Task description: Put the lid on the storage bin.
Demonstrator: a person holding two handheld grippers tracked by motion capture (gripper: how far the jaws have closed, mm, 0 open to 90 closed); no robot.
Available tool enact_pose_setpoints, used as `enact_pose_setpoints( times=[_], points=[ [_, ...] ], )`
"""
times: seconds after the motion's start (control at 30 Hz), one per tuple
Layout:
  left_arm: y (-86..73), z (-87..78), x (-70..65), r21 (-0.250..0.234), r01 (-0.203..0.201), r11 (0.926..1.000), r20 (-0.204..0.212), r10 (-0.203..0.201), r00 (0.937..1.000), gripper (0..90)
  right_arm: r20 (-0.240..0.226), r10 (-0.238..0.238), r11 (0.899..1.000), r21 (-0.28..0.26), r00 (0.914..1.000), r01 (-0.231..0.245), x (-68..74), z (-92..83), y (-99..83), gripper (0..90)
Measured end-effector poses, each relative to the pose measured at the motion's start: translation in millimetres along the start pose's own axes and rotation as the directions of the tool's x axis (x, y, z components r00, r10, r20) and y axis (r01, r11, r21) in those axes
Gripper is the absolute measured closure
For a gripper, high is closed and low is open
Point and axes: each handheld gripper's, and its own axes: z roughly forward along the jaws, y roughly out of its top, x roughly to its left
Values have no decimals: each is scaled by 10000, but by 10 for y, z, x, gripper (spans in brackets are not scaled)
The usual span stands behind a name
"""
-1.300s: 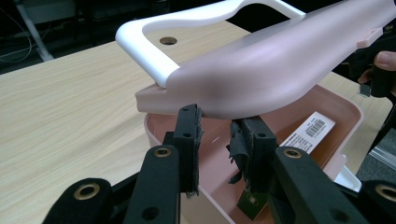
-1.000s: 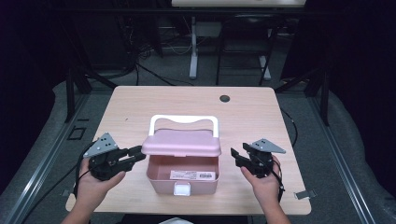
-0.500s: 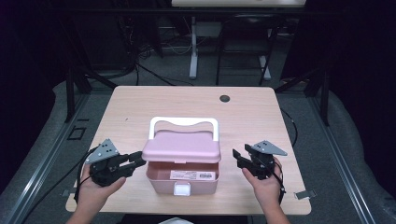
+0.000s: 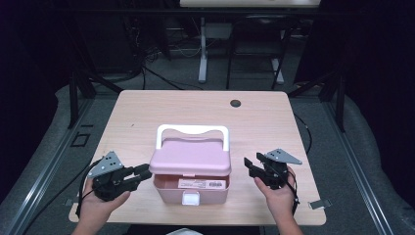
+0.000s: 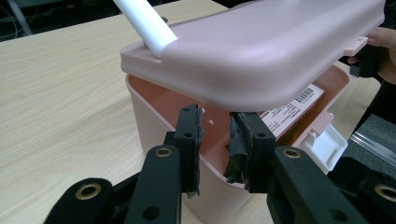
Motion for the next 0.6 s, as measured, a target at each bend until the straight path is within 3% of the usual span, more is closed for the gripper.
enact_pose_setpoints(
  times=[0.6],
  points=[
    [-129, 5, 2, 281, 152, 9995, 89, -154, 9998, 730, -92, 248, 9997, 23, 9996, -248, -11, 9, -18, 458]
  ],
)
